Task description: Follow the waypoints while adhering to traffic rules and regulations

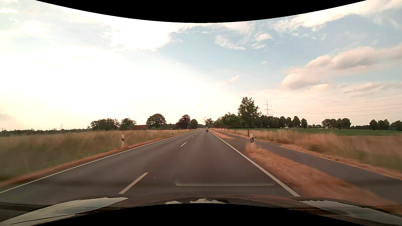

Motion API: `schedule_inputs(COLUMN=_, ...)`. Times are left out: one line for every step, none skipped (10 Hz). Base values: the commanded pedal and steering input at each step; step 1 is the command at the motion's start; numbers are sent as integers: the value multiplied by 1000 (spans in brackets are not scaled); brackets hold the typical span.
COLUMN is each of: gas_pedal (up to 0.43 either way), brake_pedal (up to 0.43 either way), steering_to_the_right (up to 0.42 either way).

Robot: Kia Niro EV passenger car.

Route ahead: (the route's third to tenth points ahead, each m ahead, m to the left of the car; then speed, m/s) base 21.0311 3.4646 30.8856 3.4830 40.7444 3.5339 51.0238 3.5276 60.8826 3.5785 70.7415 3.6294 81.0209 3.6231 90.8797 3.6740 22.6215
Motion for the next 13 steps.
schedule_inputs(gas_pedal=118, brake_pedal=0, steering_to_the_right=-1)
schedule_inputs(gas_pedal=118, brake_pedal=0, steering_to_the_right=-2)
schedule_inputs(gas_pedal=118, brake_pedal=0, steering_to_the_right=-1)
schedule_inputs(gas_pedal=118, brake_pedal=0, steering_to_the_right=-1)
schedule_inputs(gas_pedal=118, brake_pedal=0, steering_to_the_right=-2)
schedule_inputs(gas_pedal=118, brake_pedal=0, steering_to_the_right=-2)
schedule_inputs(gas_pedal=118, brake_pedal=0, steering_to_the_right=-2)
schedule_inputs(gas_pedal=118, brake_pedal=0, steering_to_the_right=-1)
schedule_inputs(gas_pedal=118, brake_pedal=0, steering_to_the_right=-2)
schedule_inputs(gas_pedal=118, brake_pedal=0, steering_to_the_right=-2)
schedule_inputs(gas_pedal=118, brake_pedal=0, steering_to_the_right=-2)
schedule_inputs(gas_pedal=118, brake_pedal=0, steering_to_the_right=-2)
schedule_inputs(gas_pedal=118, brake_pedal=0, steering_to_the_right=-2)
